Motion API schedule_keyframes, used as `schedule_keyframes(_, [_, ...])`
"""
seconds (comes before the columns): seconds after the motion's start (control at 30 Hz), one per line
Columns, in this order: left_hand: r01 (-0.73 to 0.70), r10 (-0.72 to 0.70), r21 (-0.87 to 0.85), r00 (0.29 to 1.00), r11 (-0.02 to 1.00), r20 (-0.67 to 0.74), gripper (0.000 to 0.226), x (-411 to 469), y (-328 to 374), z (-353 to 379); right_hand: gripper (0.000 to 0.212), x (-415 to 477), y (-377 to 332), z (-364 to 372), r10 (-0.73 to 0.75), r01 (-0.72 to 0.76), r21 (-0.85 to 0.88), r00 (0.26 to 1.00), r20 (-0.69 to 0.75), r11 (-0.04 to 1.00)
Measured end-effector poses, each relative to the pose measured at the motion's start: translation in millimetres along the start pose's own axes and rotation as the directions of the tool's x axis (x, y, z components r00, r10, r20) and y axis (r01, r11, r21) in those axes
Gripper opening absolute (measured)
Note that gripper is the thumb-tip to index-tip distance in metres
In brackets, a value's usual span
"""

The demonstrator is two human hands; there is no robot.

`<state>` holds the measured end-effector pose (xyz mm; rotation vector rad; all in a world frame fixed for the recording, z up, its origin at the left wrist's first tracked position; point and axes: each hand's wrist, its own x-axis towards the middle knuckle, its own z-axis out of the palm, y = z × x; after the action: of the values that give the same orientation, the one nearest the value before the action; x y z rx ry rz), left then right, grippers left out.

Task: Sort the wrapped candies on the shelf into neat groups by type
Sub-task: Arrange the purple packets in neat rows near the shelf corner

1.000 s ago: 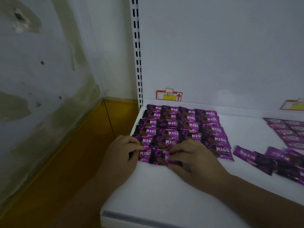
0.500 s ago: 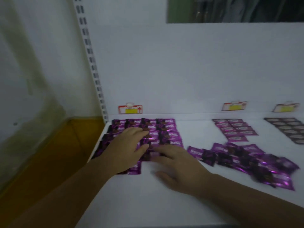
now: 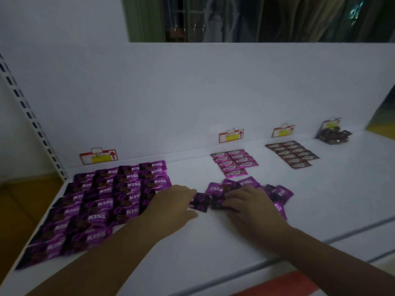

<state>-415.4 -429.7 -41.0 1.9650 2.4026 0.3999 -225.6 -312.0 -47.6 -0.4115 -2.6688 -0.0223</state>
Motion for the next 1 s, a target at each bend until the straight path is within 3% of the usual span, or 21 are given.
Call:
schedule_keyframes(0.07, [0.019, -0.020, 0.034, 0.999, 0.999, 0.027, 0.026, 7.2, 4.6, 0.0, 0.028, 2.7, 6.2, 0.8, 0.035, -0.033, -0.054, 0.999, 0.037, 0.998])
schedule_keyframes(0.23, [-0.040, 0.037, 0.133, 0.999, 0.990, 0.024, 0.035, 17.0, 1.7, 4.7, 0.041, 10.0, 18.2, 13.3, 0.121, -0.114, -0.060, 0.984, 0.133, 0.992])
schedule_keyframes(0.37, [-0.068, 0.074, 0.207, 0.997, 0.976, -0.019, 0.017, 19.4, 4.0, 12.3, 0.038, 18.5, 19.0, 11.9, 0.109, -0.097, -0.086, 0.981, 0.161, 0.992])
schedule_keyframes(0.47, [-0.047, 0.050, 0.054, 0.997, 0.997, -0.065, 0.024, 19.9, 2.5, 12.4, 0.034, 18.7, 17.9, 12.4, 0.078, -0.064, -0.118, 0.989, 0.125, 0.991])
schedule_keyframes(0.57, [-0.075, 0.075, -0.055, 0.997, 0.996, 0.007, 0.031, 21.3, -0.1, 7.9, 0.033, 16.7, 17.7, 13.2, 0.096, -0.085, -0.117, 0.991, 0.092, 0.990])
schedule_keyframes(0.7, [-0.093, 0.107, -0.155, 0.991, 0.983, 0.085, 0.024, 19.2, -2.0, 3.3, 0.030, 18.2, 18.2, 9.0, 0.131, -0.130, -0.043, 0.991, 0.030, 0.991])
schedule_keyframes(0.9, [-0.064, 0.070, -0.199, 0.997, 0.978, 0.024, 0.022, 21.6, 2.9, 3.6, 0.021, 19.6, 17.1, 2.1, 0.185, -0.185, -0.010, 0.981, -0.052, 0.983])
schedule_keyframes(1.0, [-0.004, -0.014, -0.306, 0.998, 0.952, -0.056, 0.031, 22.9, 2.2, -0.2, 0.022, 25.8, 19.0, 1.2, 0.340, -0.332, 0.079, 0.932, -0.126, 0.940])
